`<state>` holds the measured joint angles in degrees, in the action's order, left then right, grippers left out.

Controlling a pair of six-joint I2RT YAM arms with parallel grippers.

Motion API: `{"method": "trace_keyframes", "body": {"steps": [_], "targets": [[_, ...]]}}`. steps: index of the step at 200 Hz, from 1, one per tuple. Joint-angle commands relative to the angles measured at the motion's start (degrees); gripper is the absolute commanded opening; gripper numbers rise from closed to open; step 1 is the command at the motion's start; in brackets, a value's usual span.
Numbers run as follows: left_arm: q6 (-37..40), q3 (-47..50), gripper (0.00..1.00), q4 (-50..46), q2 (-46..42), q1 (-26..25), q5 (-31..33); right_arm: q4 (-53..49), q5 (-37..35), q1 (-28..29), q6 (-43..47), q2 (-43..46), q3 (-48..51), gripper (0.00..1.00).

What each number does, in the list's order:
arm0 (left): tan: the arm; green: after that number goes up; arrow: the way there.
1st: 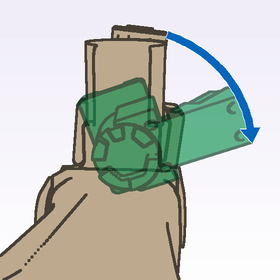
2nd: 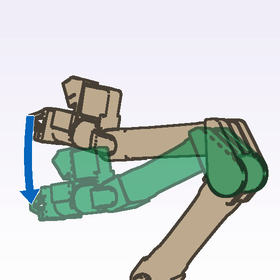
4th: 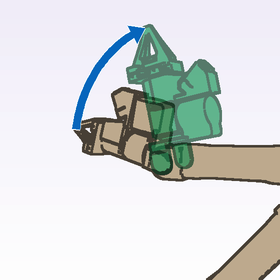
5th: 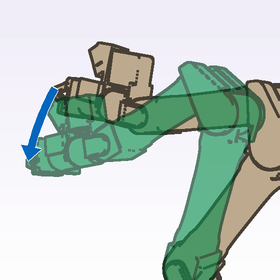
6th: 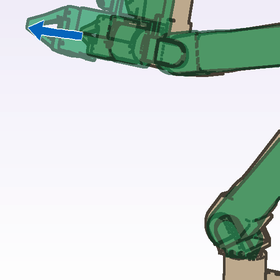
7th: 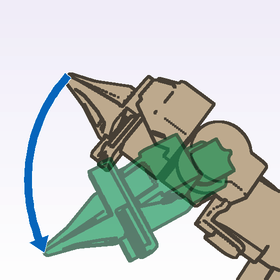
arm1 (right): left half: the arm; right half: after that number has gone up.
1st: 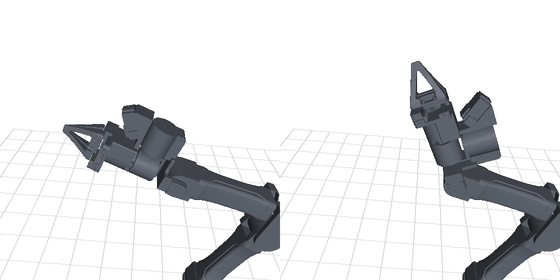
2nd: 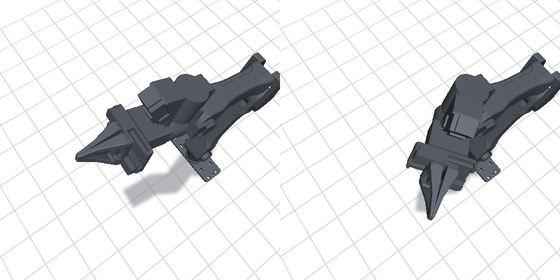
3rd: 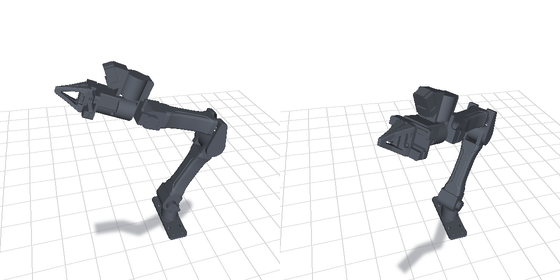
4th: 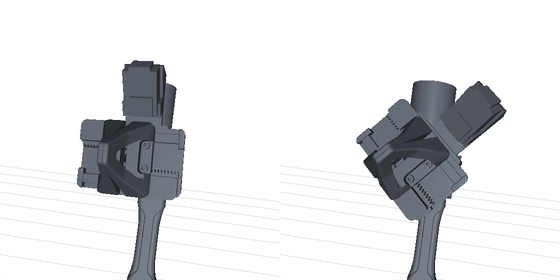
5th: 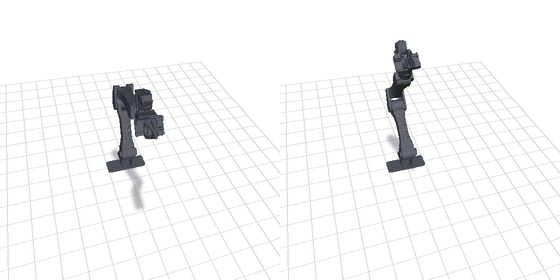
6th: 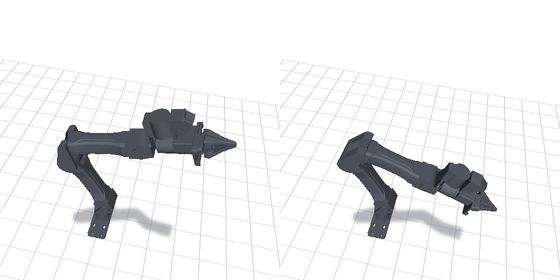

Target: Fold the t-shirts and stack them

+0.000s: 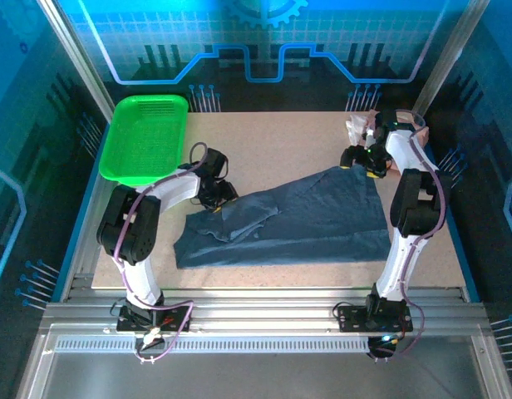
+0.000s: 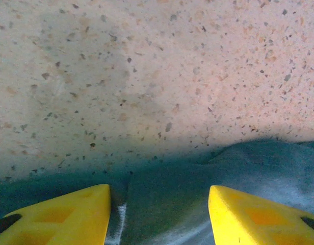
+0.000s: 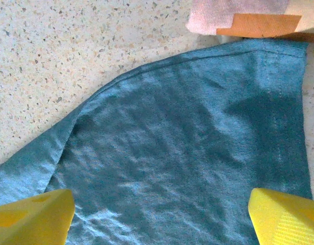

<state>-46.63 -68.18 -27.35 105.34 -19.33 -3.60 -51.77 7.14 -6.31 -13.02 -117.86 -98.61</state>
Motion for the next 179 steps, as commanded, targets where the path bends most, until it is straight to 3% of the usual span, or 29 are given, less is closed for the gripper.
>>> {"method": "trace_keyframes", "body": {"steps": [1, 42, 98, 138, 179], "targets": [[-0.8, 0.1, 0.53, 2.5, 0.9, 0.2, -3.1, -0.1, 1.0, 0.4, 0.5, 2.0, 0.7, 0.89], [-1.5, 3.1, 0.52, 8.0, -1.6, 0.1, -6.2, 0.2, 1.2, 0.5, 0.4, 1.7, 1.1, 0.89], [-1.8, 5.4, 0.42, 10.3, -2.3, 0.1, -6.4, 0.5, 1.4, 0.5, 0.3, 1.8, 1.8, 0.89], [0.4, 4.9, 0.29, 11.0, -4.3, 0.1, -7.2, 0.4, 1.8, 0.5, 0.3, 1.8, 1.6, 0.89], [1.9, 5.0, 0.3, 11.3, -5.9, 0.1, -8.4, 0.5, 1.7, 0.5, 0.2, 1.9, 1.9, 0.89]]}}
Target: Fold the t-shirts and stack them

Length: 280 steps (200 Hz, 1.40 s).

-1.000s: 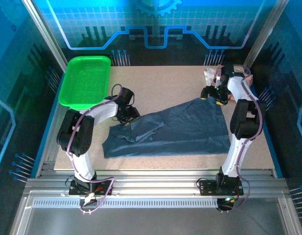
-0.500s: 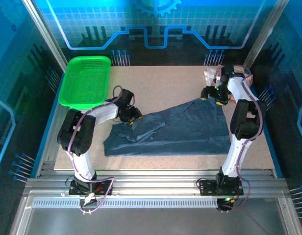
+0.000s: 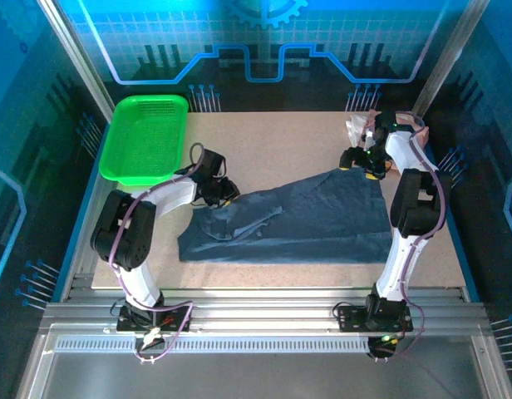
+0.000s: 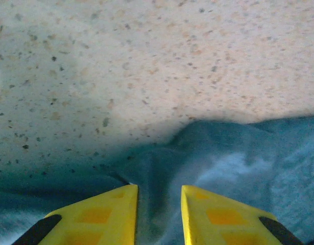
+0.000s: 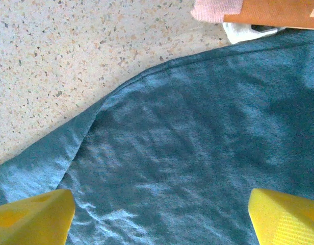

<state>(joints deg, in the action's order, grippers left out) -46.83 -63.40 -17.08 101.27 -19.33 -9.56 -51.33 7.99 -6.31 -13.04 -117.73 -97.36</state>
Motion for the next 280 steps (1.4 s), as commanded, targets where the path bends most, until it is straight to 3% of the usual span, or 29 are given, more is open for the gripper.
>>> {"method": "trace_keyframes", "body": {"steps": [1, 65, 87, 117, 206, 280], "targets": [[2.1, 0.1, 0.3, 1.0, -1.8, 0.1, -2.4, 0.1, 0.9, 0.5, 0.2, 1.8, 0.7, 0.89], [2.0, 0.7, 0.29, 1.0, 0.9, 0.2, -3.5, 0.1, 0.9, 0.5, 0.2, 1.9, 1.2, 0.89], [2.8, 0.5, 0.22, -0.6, 1.9, 0.3, -2.8, 0.0, 0.9, 0.5, 0.2, 2.0, 1.2, 0.89], [3.8, -1.2, 0.0, -3.7, 3.6, 0.4, -1.3, 0.0, 0.5, 0.4, 0.3, 2.1, 1.2, 0.89], [7.1, -7.9, 0.0, -6.9, -1.5, 0.6, 4.8, -3.4, -10.4, -2.2, -0.7, -2.8, -3.8, 0.88], [7.7, -7.7, 0.0, -6.2, -6.3, 2.4, 8.2, -2.9, -13.2, -1.5, -0.4, -11.1, -12.1, 0.8]]}}
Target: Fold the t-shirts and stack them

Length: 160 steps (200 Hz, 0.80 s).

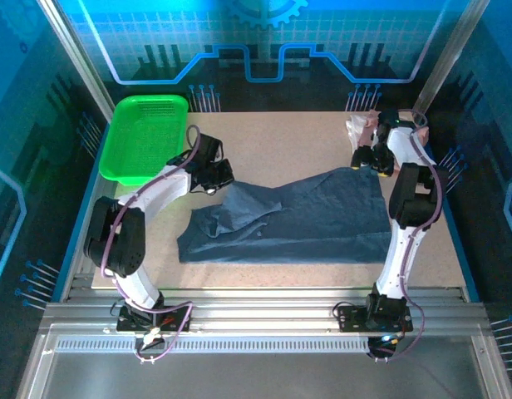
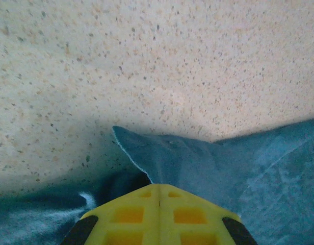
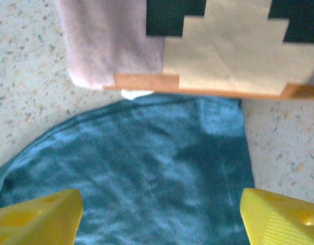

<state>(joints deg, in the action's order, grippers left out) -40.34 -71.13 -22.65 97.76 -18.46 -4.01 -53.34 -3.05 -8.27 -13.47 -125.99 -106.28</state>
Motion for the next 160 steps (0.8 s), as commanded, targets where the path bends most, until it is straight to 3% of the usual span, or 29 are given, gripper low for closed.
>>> {"method": "trace_keyframes", "body": {"steps": [1, 74, 160], "targets": [[1.2, 0.1, 0.0, -0.6, -2.9, 1.5, 2.7, -0.9, -2.2, 0.4, 0.0, -2.9, -3.4, 0.8], [4.7, 5.4, 0.0, -2.3, -8.0, 9.1, 3.9, -0.4, -1.2, 2.3, -0.1, -5.1, -5.6, 0.78], [8.9, 4.4, 0.0, -2.9, -8.0, 15.9, 3.4, -1.3, -2.3, 3.3, 1.1, -7.0, -8.9, 0.78]]}}
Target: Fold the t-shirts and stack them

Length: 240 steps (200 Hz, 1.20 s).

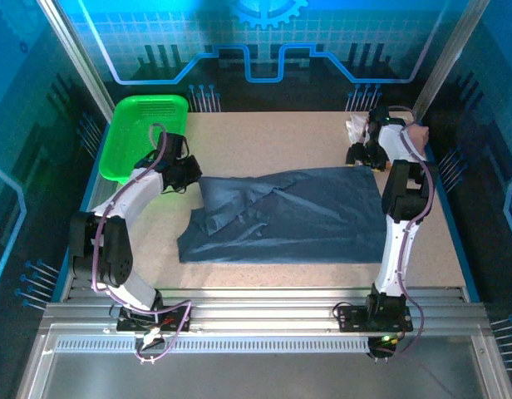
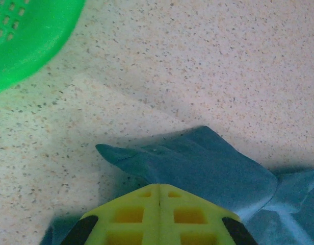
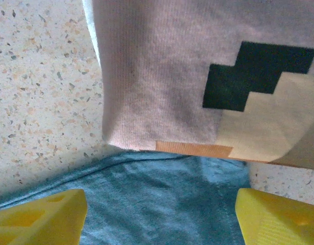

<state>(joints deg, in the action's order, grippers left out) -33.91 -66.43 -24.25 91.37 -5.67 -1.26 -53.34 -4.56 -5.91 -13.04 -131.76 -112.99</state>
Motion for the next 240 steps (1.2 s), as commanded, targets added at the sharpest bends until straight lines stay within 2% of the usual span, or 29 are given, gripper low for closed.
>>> {"method": "trace_keyframes", "body": {"steps": [1, 46, 93, 124, 160, 181, 211, 230, 240], "targets": [[2.5, -0.3, 0.0, -1.3, -1.5, 3.2, 0.7, -1.3, -0.8, 1.0, 0.6, -1.2, -2.2, 0.78], [5.3, -2.7, 0.0, -2.2, 0.9, 4.9, -0.8, -1.8, -0.1, 2.0, 0.9, -3.8, -4.7, 0.78], [4.5, -3.9, 0.0, -0.1, 3.7, 5.1, -4.1, -2.0, 0.5, 3.5, 1.3, -6.0, -6.5, 0.76], [4.4, -4.8, 0.0, 0.2, 4.6, 5.1, -4.3, -3.4, -3.7, 4.2, 1.1, -8.0, -8.6, 0.74], [4.6, -6.0, 0.0, 1.1, 6.0, 5.0, -6.6, -4.2, -5.4, 4.2, 0.7, -10.5, -11.4, 0.7], [4.7, -6.8, 0.0, 1.6, 6.6, 4.9, -6.7, -4.9, -7.0, 4.2, 0.2, -12.0, -13.1, 0.62], [5.7, -9.7, 0.0, 1.7, 8.1, 4.7, -7.3, -5.0, -8.6, 4.2, -0.8, -13.0, -14.9, 0.45], [6.2, -12.1, 0.0, 1.1, 9.8, 4.6, -7.3, -4.5, -7.5, 4.2, -1.2, -13.0, -15.8, 0.23], [6.2, -12.8, 0.0, 1.3, 10.2, 4.6, -7.1, -3.9, -6.7, 4.3, -1.7, -12.5, -15.8, 0.15]]}}
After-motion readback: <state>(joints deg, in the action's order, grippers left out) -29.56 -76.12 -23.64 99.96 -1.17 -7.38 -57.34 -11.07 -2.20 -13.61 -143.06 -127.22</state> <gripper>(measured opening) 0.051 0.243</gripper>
